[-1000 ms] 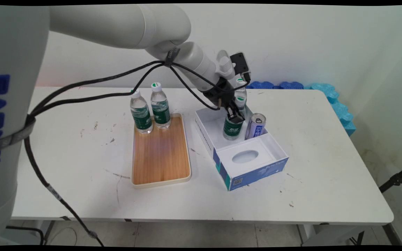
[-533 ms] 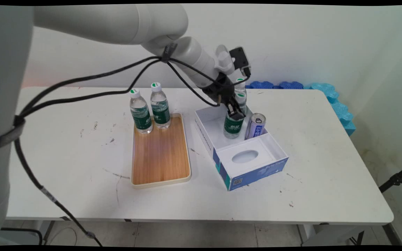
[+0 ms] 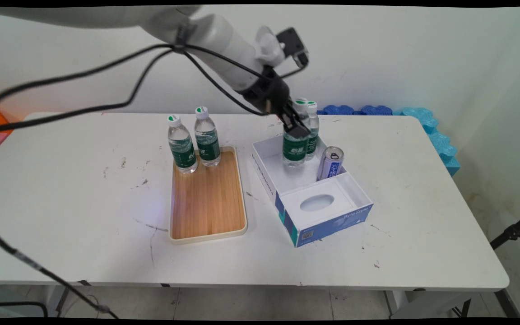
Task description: Place the picked object on the tray
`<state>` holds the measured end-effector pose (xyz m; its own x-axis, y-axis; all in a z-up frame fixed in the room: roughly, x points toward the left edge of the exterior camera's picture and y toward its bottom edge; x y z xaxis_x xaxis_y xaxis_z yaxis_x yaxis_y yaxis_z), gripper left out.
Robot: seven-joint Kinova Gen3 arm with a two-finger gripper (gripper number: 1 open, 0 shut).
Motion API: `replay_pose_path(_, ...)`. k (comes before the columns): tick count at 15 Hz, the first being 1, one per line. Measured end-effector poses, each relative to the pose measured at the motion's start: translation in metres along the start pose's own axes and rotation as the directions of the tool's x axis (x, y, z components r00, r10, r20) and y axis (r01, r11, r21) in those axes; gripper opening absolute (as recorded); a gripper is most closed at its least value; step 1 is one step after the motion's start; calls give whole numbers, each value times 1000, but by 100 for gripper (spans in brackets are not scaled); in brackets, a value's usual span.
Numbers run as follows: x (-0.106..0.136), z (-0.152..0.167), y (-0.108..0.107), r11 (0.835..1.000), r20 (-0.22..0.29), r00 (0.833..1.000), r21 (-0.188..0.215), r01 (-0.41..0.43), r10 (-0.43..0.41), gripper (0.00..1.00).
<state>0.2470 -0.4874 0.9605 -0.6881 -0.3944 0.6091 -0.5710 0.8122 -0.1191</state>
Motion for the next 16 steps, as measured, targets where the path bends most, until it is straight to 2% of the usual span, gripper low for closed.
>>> replay_pose_path(4,-13,-34,-2,1000,-7,1000,-4,23,-23,0)
replay_pose_path(10,-50,-74,-9,999,-4,999,5,52,-52,0)
replay_pose_path(16,-103,-93,-9,996,4,997,29,79,-79,0)
